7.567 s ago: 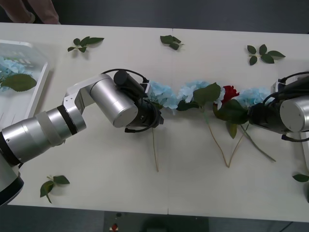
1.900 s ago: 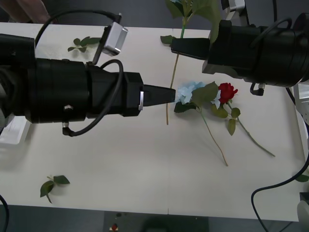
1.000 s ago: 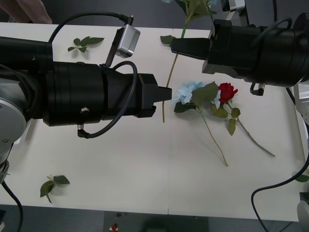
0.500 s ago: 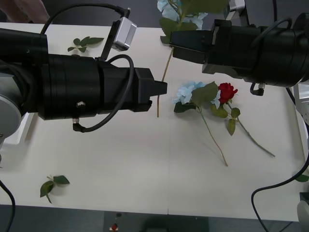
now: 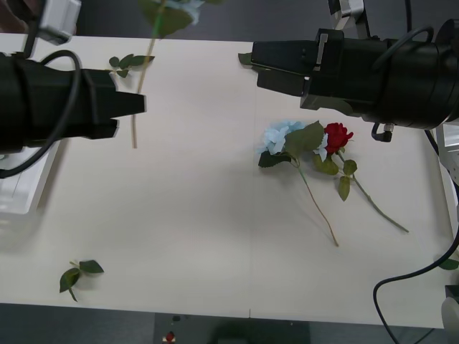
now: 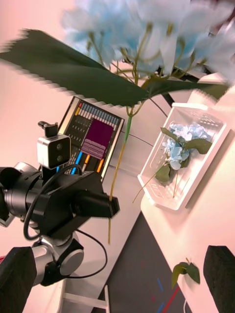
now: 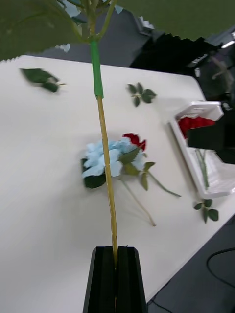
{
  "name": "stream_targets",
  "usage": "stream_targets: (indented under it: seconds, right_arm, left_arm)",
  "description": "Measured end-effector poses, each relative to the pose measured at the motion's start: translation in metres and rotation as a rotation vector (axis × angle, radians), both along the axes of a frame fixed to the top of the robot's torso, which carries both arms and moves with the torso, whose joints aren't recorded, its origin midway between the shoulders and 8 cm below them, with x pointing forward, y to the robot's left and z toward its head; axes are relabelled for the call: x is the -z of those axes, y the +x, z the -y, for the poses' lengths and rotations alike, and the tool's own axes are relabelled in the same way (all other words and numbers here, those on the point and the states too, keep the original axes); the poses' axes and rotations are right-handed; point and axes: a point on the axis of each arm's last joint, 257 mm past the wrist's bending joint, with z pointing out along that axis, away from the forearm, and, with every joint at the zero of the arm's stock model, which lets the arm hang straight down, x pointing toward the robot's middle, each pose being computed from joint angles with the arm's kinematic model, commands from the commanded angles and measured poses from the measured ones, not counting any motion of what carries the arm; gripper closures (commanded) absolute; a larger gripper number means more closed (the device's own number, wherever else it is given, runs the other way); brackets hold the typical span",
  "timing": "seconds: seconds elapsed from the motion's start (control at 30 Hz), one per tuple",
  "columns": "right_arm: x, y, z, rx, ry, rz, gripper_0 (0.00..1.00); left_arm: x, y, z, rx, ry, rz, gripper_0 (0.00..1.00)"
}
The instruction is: Put the red flowers into the right box and the blue flowers into the left box
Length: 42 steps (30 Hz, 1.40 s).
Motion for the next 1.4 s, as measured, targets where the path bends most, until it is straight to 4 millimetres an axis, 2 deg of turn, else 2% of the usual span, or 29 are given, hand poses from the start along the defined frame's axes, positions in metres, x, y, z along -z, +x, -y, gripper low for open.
stream_targets:
  seconds: [0.1,0.23,0.43,0.53,0.6,0.7,0.93,1.1,1.27,1.4]
  right_arm:
    - [0.0,0.0,0.0,0.0,0.0,0.0,0.0]
    - [0.0,0.0,0.0,0.0,0.0,0.0,0.0]
    - [0.002,0.006,0.01,0.029,-0.036,0.017,0.0]
    - [0.009,0.017,0.023,0.077,-0.093,0.037,0.0]
    - [0.014,0.023,0.031,0.103,-0.134,0.045,0.0]
    - [0.035,0.031,0.048,0.142,-0.245,0.054,0.0]
    - [0.084,0.046,0.093,0.229,-0.482,0.037,0.0]
    - [0.121,0.054,0.136,0.294,-0.681,0.009,0.0]
    - [0.148,0.057,0.184,0.36,-0.879,-0.028,0.0]
    - [0.164,0.058,0.217,0.413,-1.007,-0.064,0.0]
  left_arm:
    - [0.002,0.0,-0.052,-0.106,0.032,-0.031,1.0]
    - [0.012,-0.006,-0.131,-0.285,0.11,-0.073,1.0]
    - [0.041,-0.014,-0.239,-0.503,0.293,-0.101,1.0]
    - [0.058,-0.015,-0.286,-0.626,0.35,-0.136,1.0]
    - [0.066,-0.014,-0.309,-0.688,0.361,-0.151,1.0]
    - [0.076,-0.008,-0.349,-0.798,0.396,-0.161,1.0]
    - [0.099,0.01,-0.415,-0.965,0.448,-0.182,1.0]
    - [0.096,0.032,-0.45,-1.06,0.46,-0.18,1.0]
    - [0.093,0.067,-0.471,-1.096,0.439,-0.168,1.0]
    - [0.097,0.09,-0.473,-1.083,0.437,-0.143,1.0]
